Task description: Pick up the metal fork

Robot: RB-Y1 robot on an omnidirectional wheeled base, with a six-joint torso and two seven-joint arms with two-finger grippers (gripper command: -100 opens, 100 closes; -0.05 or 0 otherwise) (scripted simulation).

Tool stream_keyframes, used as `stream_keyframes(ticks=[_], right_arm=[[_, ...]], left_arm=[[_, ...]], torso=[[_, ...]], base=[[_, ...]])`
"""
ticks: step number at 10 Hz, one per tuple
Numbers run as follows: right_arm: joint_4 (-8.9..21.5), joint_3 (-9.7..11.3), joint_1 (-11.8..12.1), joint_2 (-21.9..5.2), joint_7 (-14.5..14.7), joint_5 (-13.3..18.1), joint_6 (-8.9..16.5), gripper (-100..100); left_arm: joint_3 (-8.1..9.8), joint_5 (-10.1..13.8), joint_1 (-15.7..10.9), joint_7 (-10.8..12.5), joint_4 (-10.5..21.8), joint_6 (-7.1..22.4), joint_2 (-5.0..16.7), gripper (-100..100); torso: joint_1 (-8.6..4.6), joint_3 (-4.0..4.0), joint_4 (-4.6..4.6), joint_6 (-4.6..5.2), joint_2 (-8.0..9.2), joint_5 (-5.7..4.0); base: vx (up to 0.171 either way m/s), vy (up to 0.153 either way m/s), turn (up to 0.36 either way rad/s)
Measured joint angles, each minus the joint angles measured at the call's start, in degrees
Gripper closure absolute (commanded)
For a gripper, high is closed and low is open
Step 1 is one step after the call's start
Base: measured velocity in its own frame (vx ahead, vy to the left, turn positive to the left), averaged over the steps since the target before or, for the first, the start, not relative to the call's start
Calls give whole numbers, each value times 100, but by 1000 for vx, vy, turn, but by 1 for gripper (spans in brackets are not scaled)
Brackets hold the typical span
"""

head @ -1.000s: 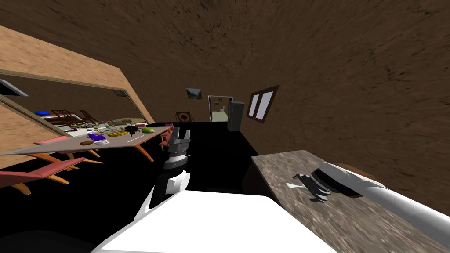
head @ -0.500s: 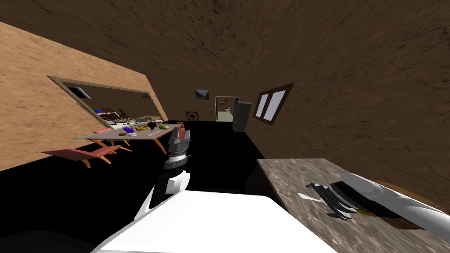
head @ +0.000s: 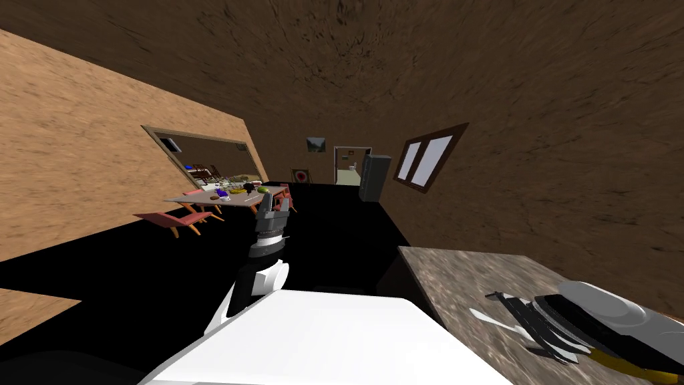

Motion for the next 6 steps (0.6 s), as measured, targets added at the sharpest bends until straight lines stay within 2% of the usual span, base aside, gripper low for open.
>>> stream_keyframes(ticks=[1, 2, 3, 6], right_arm=[[-153, -74, 358, -95, -7, -165, 116, -100], [-39, -48, 321, -65, 15, -169, 117, -100], [-15, -42, 308, -59, 30, -165, 105, 100], [-20, -39, 312, -59, 31, -163, 98, 100]], left_arm=[[1, 0, 1, 0, 0, 0, 0, 0], [1, 0, 1, 0, 0, 0, 0, 0], [1, 0, 1, 0, 0, 0, 0, 0], [1, 0, 1, 0, 0, 0, 0, 0]], torso=[[0, 1, 0, 7, 1, -1], [-5, -2, 0, 7, -4, -2], [-7, -4, -1, 6, -7, -3], [-11, -5, 0, 6, -10, -4]], base=[[-9, 10, -11], [0, 0, 0], [0, 0, 0], [0, 0, 0]])
